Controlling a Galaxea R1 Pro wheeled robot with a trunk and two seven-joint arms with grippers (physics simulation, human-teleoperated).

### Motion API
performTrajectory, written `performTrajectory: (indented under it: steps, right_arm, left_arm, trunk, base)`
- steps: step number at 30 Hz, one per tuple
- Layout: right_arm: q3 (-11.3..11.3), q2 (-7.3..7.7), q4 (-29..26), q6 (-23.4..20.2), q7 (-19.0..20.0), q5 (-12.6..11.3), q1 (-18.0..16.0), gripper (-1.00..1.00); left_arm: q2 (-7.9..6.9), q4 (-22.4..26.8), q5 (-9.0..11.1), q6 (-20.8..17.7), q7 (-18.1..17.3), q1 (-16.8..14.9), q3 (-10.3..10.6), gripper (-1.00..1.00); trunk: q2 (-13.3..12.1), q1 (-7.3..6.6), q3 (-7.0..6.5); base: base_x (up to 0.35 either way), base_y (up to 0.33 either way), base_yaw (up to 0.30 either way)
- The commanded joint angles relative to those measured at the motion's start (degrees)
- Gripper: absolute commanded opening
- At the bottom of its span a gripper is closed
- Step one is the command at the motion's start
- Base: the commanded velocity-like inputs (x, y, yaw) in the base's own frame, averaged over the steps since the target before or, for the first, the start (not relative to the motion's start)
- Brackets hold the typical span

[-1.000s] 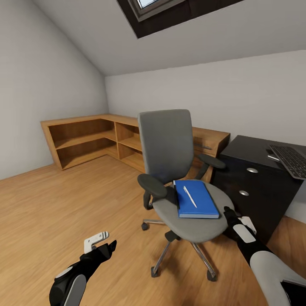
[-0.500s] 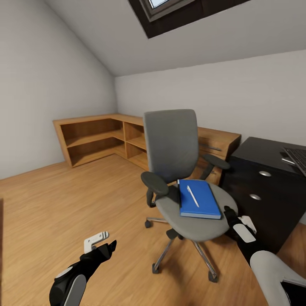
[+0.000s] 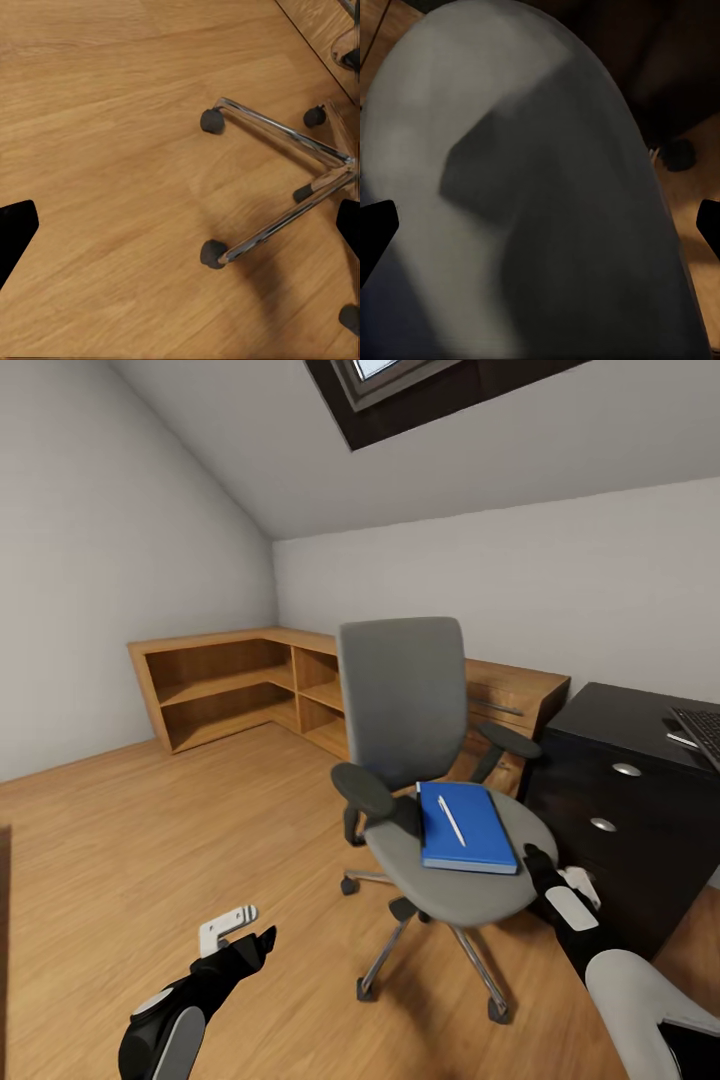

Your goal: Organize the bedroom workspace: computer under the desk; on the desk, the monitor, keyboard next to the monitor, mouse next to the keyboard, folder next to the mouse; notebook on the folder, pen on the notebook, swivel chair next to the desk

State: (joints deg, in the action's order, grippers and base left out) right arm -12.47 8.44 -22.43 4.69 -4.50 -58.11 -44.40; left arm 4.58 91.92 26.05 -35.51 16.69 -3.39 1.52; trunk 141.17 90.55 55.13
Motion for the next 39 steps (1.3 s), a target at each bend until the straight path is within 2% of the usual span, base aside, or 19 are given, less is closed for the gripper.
performTrajectory:
  steps: [1,7,11,25,26,39]
  right_arm:
    - [0.4,-0.33,0.3,0.2,-0.3,-0.9,0.0,1.00]
    - [0.4,-0.53,0.2,0.2,-0.3,-0.8,0.1,1.00]
    - [0.3,-0.69,0.0,0.2,-0.3,0.0,0.1,1.00]
    - [0.3,-0.82,-0.2,0.2,-0.4,3.3,0.1,1.00]
    - [0.3,-0.84,0.8,0.2,-0.4,-1.6,0.1,1.00]
    - [0.3,-0.88,0.8,0.2,-0.3,-1.5,0.1,1.00]
  left_arm:
    - [0.08,0.2,0.6,-0.2,0.6,0.0,0.0,1.00]
    - [0.10,0.5,0.6,-0.2,0.7,0.0,0.0,1.00]
    - [-0.38,0.6,0.6,-0.3,0.7,0.0,0.0,1.00]
    - [-0.44,0.6,0.7,-0.3,0.8,0.0,0.1,1.00]
    - [-0.44,0.5,0.7,-0.3,0.7,0.0,0.1,1.00]
    - [-0.44,0.5,0.7,-0.5,0.8,0.0,0.1,1.00]
  trunk:
    - [0.0,0.00,0.07]
    - [0.0,0.00,0.07]
    - [0.0,0.00,0.07]
    - [0.0,0.00,0.07]
    - [0.0,0.00,0.07]
    - [0.0,0.00,0.07]
  base:
    - [0.000,0.000,0.000]
    - [0.000,0.000,0.000]
    - [0.000,0.000,0.000]
    - [0.015,0.000,0.000]
    - [0.126,0.000,0.036]
    - [0.017,0.000,0.225]
